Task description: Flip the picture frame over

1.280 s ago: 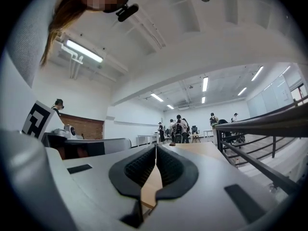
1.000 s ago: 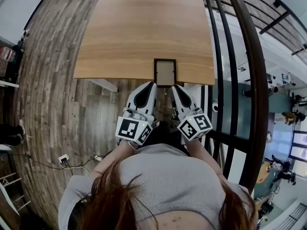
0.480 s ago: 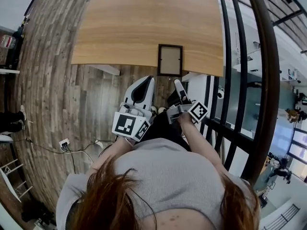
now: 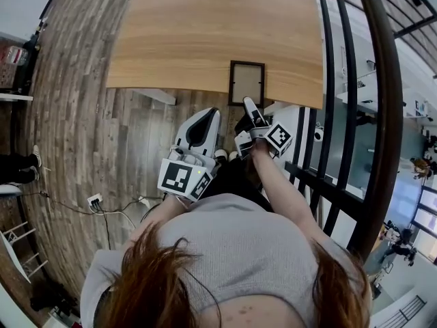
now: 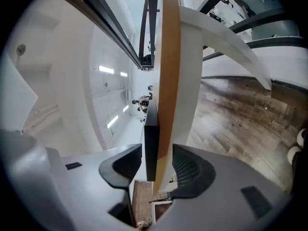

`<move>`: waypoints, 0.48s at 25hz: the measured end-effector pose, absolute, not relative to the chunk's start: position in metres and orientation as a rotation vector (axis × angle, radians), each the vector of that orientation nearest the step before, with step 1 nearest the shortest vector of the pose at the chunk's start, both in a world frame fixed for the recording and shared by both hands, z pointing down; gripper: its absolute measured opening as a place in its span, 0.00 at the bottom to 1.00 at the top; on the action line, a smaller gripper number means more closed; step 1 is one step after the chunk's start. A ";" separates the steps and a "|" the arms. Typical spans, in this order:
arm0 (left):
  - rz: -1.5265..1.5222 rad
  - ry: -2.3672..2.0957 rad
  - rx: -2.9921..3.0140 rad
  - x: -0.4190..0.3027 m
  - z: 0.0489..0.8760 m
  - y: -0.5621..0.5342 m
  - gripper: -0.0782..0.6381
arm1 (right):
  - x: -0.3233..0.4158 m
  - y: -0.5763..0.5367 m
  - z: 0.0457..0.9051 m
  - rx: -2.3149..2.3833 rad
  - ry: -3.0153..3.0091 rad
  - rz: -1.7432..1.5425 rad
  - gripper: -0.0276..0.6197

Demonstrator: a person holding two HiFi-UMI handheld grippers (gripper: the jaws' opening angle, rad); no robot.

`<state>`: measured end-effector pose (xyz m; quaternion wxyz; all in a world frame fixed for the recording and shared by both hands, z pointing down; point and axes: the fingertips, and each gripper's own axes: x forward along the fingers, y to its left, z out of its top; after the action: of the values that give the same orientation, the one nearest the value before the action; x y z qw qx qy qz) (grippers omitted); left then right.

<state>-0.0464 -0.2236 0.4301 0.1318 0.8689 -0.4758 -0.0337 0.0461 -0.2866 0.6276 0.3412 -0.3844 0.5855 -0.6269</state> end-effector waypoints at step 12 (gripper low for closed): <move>-0.101 -1.393 2.510 -0.057 0.427 -0.231 0.12 | 0.058 -0.298 0.625 -1.089 1.473 -1.571 0.18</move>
<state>-0.0571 -0.2311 0.4266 0.1343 0.8659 -0.4806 -0.0348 0.0582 -0.2982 0.6252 0.3564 -0.4216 0.5703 -0.6082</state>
